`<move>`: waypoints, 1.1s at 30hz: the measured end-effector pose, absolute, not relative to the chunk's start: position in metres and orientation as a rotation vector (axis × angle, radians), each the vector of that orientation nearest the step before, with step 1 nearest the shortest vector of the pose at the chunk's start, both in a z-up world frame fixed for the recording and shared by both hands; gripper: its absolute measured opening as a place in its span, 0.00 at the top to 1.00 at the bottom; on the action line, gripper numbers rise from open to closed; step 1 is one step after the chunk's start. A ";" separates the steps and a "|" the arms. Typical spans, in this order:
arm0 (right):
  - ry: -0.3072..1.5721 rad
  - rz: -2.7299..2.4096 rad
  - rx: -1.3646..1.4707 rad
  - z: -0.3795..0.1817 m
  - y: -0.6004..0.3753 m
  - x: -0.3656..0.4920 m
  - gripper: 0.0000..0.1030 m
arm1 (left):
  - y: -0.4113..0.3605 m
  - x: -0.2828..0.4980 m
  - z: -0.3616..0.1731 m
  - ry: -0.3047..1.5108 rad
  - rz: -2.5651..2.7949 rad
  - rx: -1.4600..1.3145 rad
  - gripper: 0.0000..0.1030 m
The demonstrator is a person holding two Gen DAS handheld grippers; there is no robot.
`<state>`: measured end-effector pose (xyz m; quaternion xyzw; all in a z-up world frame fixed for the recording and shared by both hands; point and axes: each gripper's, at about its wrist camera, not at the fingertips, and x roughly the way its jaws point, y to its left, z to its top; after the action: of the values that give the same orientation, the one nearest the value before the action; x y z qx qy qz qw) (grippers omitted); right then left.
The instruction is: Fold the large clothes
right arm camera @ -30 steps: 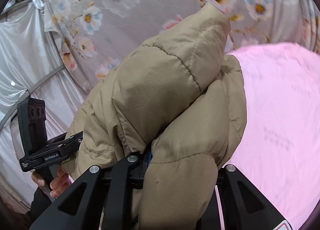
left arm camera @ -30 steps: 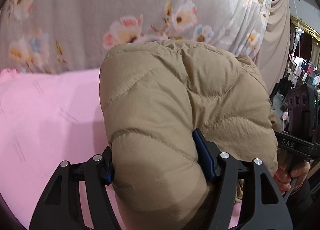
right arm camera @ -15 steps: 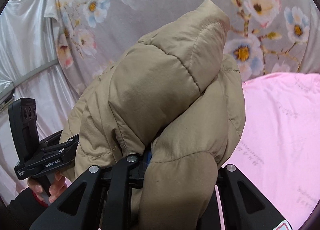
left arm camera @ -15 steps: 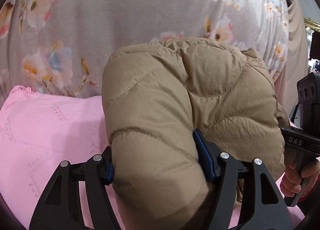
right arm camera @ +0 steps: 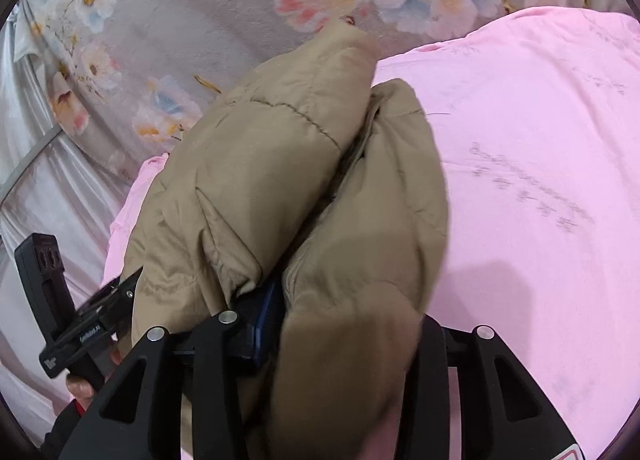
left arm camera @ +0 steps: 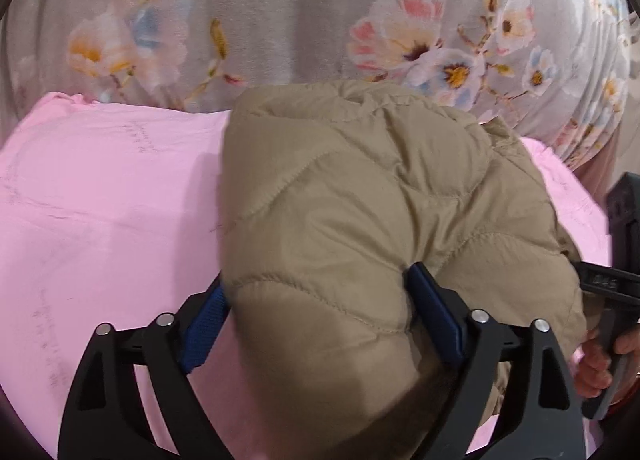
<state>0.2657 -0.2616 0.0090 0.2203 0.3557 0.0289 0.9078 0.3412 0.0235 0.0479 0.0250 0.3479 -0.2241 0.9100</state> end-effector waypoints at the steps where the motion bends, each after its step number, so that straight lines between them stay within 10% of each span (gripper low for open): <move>1: 0.722 0.026 0.423 0.017 -0.262 0.253 0.58 | 0.026 0.336 0.053 0.712 -0.422 0.068 0.12; 6: 0.588 -0.144 0.225 0.069 -0.243 0.206 0.51 | 0.030 0.310 0.076 0.714 -0.170 0.182 0.10; 11: 0.555 -0.097 0.017 0.097 -0.183 0.225 0.90 | 0.014 0.311 0.085 0.811 -0.124 0.080 0.10; 33: 0.686 -0.185 0.131 0.008 -0.203 0.373 0.95 | -0.037 0.391 0.023 0.736 -0.140 0.126 0.04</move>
<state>0.3725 -0.2031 0.0079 0.0642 0.3358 -0.0905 0.9354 0.3911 -0.0366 0.0229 0.0614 0.3592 -0.0681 0.9287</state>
